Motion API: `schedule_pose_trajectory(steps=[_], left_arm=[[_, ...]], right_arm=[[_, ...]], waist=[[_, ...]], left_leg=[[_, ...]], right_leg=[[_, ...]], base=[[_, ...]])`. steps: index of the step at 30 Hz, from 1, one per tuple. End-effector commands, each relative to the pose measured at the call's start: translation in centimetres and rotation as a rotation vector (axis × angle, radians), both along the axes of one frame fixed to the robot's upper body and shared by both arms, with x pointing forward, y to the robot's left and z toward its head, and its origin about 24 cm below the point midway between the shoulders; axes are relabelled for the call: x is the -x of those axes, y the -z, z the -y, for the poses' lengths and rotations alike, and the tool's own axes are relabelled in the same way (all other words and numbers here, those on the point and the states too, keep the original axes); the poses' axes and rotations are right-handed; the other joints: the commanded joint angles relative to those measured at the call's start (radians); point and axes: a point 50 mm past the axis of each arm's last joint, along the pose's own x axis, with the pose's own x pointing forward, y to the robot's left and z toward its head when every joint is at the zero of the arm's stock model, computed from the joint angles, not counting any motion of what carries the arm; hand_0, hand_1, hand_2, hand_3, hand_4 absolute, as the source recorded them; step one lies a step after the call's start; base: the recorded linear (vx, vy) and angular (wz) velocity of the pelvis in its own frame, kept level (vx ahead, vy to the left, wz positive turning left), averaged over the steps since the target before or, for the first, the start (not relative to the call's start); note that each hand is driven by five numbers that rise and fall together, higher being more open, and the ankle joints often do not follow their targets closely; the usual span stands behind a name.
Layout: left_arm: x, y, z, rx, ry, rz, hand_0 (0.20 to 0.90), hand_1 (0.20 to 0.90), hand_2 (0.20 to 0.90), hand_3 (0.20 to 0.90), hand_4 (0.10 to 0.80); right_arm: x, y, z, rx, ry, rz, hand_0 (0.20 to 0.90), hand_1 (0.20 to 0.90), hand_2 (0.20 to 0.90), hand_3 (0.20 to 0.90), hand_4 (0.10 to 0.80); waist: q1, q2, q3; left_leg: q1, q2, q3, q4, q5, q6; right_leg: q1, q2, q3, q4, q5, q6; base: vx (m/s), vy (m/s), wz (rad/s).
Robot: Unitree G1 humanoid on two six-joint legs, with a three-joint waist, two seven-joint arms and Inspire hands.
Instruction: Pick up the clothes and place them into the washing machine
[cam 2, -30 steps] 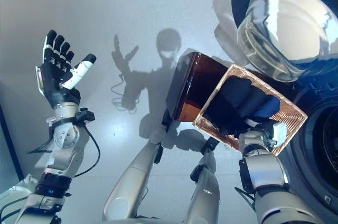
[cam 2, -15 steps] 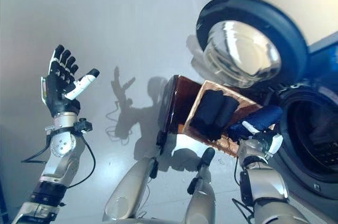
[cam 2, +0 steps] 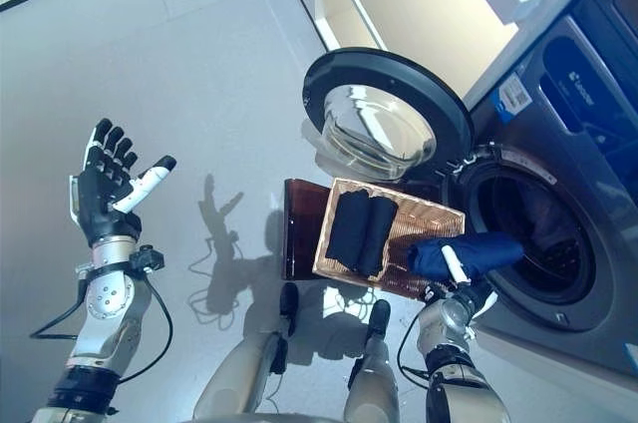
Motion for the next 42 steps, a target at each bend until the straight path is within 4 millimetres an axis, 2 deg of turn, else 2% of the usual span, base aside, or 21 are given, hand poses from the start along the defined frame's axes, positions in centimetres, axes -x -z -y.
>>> schedule_pose_trajectory(steps=[1, 2, 4, 7, 8, 10, 12, 13, 14, 15, 16, 17, 23, 26, 29, 34, 36, 37, 38, 42], left_arm=[[0.2, -4.1, -0.9, -0.019, -0.078, 0.240, 0.900, 0.900, 0.900, 0.900, 0.800], [0.1, -4.1, -0.9, -0.019, -0.078, 0.241, 0.900, 0.900, 0.900, 0.900, 0.800], [0.2, -4.3, -0.8, -0.023, -0.082, 0.249, 0.900, 0.900, 0.900, 0.900, 0.800], [0.4, -4.4, -0.7, -0.023, -0.089, 0.262, 0.900, 0.900, 0.900, 0.900, 0.800], [0.4, -4.4, -0.6, -0.022, -0.090, 0.263, 0.900, 0.900, 0.900, 0.900, 0.800], [0.3, -4.5, -0.6, -0.021, -0.106, 0.261, 0.900, 0.900, 0.900, 0.900, 0.800], [0.3, -4.5, -0.6, -0.014, -0.119, 0.262, 0.900, 0.900, 0.900, 0.900, 0.800], [0.3, -4.4, -0.6, -0.023, -0.131, 0.252, 0.900, 0.900, 0.900, 0.900, 0.800], [0.4, -4.6, -0.7, -0.029, -0.136, 0.258, 0.900, 0.900, 0.900, 0.900, 0.800], [0.4, -4.7, -0.7, -0.035, -0.139, 0.262, 0.900, 0.900, 0.900, 0.900, 0.800], [0.4, -4.9, -0.7, -0.037, -0.145, 0.269, 0.900, 0.900, 0.900, 0.900, 0.800], [0.4, -4.9, -0.6, -0.036, -0.146, 0.270, 0.900, 0.900, 0.900, 0.900, 0.800], [0.6, -5.2, -0.7, -0.056, -0.150, 0.277, 0.900, 0.900, 0.900, 0.900, 0.800], [0.5, -5.7, -0.7, -0.067, -0.159, 0.297, 0.900, 0.900, 0.900, 0.900, 0.800], [0.4, -6.2, -0.3, -0.082, -0.147, 0.316, 0.900, 0.900, 0.900, 0.900, 0.800], [0.4, -6.3, -0.1, -0.083, -0.153, 0.317, 0.900, 0.900, 0.900, 0.900, 0.800], [0.7, -6.5, -0.3, -0.096, -0.170, 0.329, 0.900, 0.900, 0.900, 0.900, 0.800], [0.7, -6.5, -0.2, -0.093, -0.170, 0.330, 0.900, 0.900, 0.900, 0.900, 0.800], [0.8, -6.7, -0.3, -0.086, -0.177, 0.344, 0.900, 0.900, 0.900, 0.900, 0.800], [1.0, -7.3, -0.1, -0.043, -0.185, 0.387, 0.900, 0.900, 0.900, 0.900, 0.800]], right_arm=[[-3.1, -8.1, 3.8, 0.258, 0.103, 0.270, 0.200, 0.200, 0.200, 0.200, 0.300], [-3.1, -8.2, 3.8, 0.260, 0.104, 0.271, 0.200, 0.200, 0.200, 0.200, 0.300], [-3.3, -9.8, 4.5, 0.294, 0.155, 0.321, 0.200, 0.200, 0.200, 0.200, 0.300], [-3.9, -13.6, 6.6, 0.363, 0.288, 0.386, 0.200, 0.200, 0.200, 0.200, 0.300], [-3.9, -13.6, 6.6, 0.364, 0.288, 0.387, 0.200, 0.200, 0.200, 0.200, 0.300], [-4.8, -16.7, 8.0, 0.373, 0.367, 0.434, 0.200, 0.200, 0.200, 0.200, 0.300], [-5.2, -17.6, 8.0, 0.388, 0.377, 0.443, 0.200, 0.200, 0.200, 0.200, 0.300], [-5.2, -18.6, 8.5, 0.406, 0.408, 0.456, 0.200, 0.200, 0.200, 0.200, 0.300], [-5.3, -19.8, 8.9, 0.423, 0.426, 0.478, 0.200, 0.200, 0.200, 0.200, 0.300], [-5.4, -20.7, 9.1, 0.429, 0.440, 0.492, 0.200, 0.200, 0.200, 0.200, 0.300], [-5.5, -21.5, 9.4, 0.433, 0.459, 0.497, 0.200, 0.200, 0.200, 0.200, 0.300], [-5.5, -21.6, 9.4, 0.434, 0.460, 0.499, 0.200, 0.200, 0.200, 0.200, 0.300], [-5.5, -25.4, 11.1, 0.500, 0.509, 0.501, 0.200, 0.200, 0.200, 0.200, 0.300], [-5.6, -28.2, 11.4, 0.537, 0.523, 0.538, 0.200, 0.200, 0.200, 0.200, 0.300], [-5.0, -31.2, 12.3, 0.584, 0.566, 0.565, 0.200, 0.200, 0.200, 0.200, 0.300], [-4.0, -34.7, 12.6, 0.663, 0.620, 0.603, 0.200, 0.200, 0.200, 0.200, 0.300], [-2.9, -37.3, 12.7, 0.729, 0.666, 0.643, 0.200, 0.200, 0.200, 0.200, 0.300], [-2.9, -37.5, 12.7, 0.732, 0.666, 0.644, 0.200, 0.200, 0.200, 0.200, 0.300], [-2.5, -38.8, 12.6, 0.773, 0.679, 0.651, 0.200, 0.200, 0.200, 0.200, 0.300], [-1.6, -40.8, 12.8, 0.827, 0.712, 0.645, 0.200, 0.200, 0.200, 0.200, 0.300]], waist=[[-0.008, 0.077, 0.046], [-0.007, 0.077, 0.044], [-0.017, 0.087, 0.056], [-0.014, 0.108, 0.063], [-0.015, 0.109, 0.060], [-0.009, 0.127, 0.071], [-0.005, 0.133, 0.076], [-0.008, 0.138, 0.078], [-0.004, 0.143, 0.090], [-0.003, 0.147, 0.087], [-0.001, 0.152, 0.097], [-0.001, 0.153, 0.097], [0.011, 0.170, 0.105], [0.020, 0.181, 0.110], [0.026, 0.199, 0.118], [0.030, 0.231, 0.123], [0.038, 0.255, 0.128], [0.037, 0.256, 0.128], [0.044, 0.263, 0.130], [0.057, 0.276, 0.126]], left_leg=[[-0.161, 0.038, -0.074, 0.171, -0.078, -0.076], [-0.168, 0.040, -0.074, 0.177, -0.081, -0.077], [-0.214, 0.049, -0.077, 0.212, -0.085, -0.083], [-0.301, 0.060, -0.094, 0.220, -0.068, -0.101], [-0.307, 0.061, -0.095, 0.221, -0.068, -0.101], [-0.349, 0.073, -0.108, 0.213, -0.055, -0.106], [-0.371, 0.077, -0.109, 0.222, -0.054, -0.106], [-0.377, 0.080, -0.119, 0.229, -0.081, -0.111], [-0.395, 0.083, -0.113, 0.230, -0.055, -0.108], [-0.391, 0.082, -0.122, 0.222, -0.075, -0.113], [-0.405, 0.084, -0.114, 0.211, -0.043, -0.108], [-0.406, 0.084, -0.113, 0.209, -0.041, -0.108], [-0.387, 0.086, -0.110, 0.123, -0.011, -0.111], [-0.380, 0.084, -0.106, 0.083, 0.007, -0.116], [-0.374, 0.083, -0.107, 0.041, 0.033, -0.124], [-0.362, 0.077, -0.102, -0.023, 0.066, -0.130], [-0.359, 0.073, -0.099, -0.059, 0.085, -0.133], [-0.359, 0.073, -0.098, -0.062, 0.087, -0.133], [-0.359, 0.070, -0.100, -0.078, 0.099, -0.136], [-0.341, 0.069, -0.107, -0.141, 0.123, -0.138]], right_leg=[[-0.082, 0.024, -0.018, 0.205, -0.151, -0.039], [-0.089, 0.024, -0.017, 0.212, -0.154, -0.040], [-0.147, 0.039, -0.015, 0.265, -0.176, -0.051], [-0.241, 0.054, -0.022, 0.302, -0.195, -0.059], [-0.247, 0.054, -0.022, 0.304, -0.195, -0.059], [-0.316, 0.071, -0.019, 0.336, -0.202, -0.067], [-0.344, 0.077, -0.014, 0.361, -0.209, -0.073], [-0.358, 0.086, 0.001, 0.379, -0.236, -0.073], [-0.379, 0.083, -0.007, 0.386, -0.217, -0.079], [-0.383, 0.088, 0.004, 0.391, -0.239, -0.074], [-0.399, 0.088, -0.001, 0.387, -0.218, -0.081], [-0.401, 0.088, -0.001, 0.386, -0.217, -0.081], [-0.420, 0.096, 0.010, 0.376, -0.222, -0.080], [-0.434, 0.095, 0.016, 0.372, -0.222, -0.079], [-0.455, 0.092, 0.021, 0.376, -0.226, -0.077], [-0.484, 0.091, 0.036, 0.384, -0.235, -0.076], [-0.515, 0.088, 0.044, 0.399, -0.238, -0.075], [-0.518, 0.088, 0.045, 0.401, -0.238, -0.075], [-0.533, 0.087, 0.048, 0.408, -0.239, -0.074], [-0.561, 0.089, 0.060, 0.426, -0.249, -0.073]], base=[[-0.062, -0.032, -0.15], [-0.045, -0.048, -0.13], [-0.053, -0.071, -0.10], [-0.079, -0.113, -0.03], [-0.063, -0.104, 0.03], [-0.033, -0.087, 0.04], [0.046, -0.060, 0.03], [0.012, -0.049, 0.04], [0.123, -0.058, 0.05], [-0.082, -0.028, 0.01], [0.000, 0.000, 0.00], [-0.082, -0.018, -0.01], [0.053, -0.021, -0.04], [0.019, -0.010, -0.02], [0.006, 0.000, 0.01], [0.016, 0.017, 0.03], [0.004, 0.020, 0.00], [0.000, 0.000, 0.00], [-0.005, 0.004, -0.07], [0.013, -0.014, -0.07]])
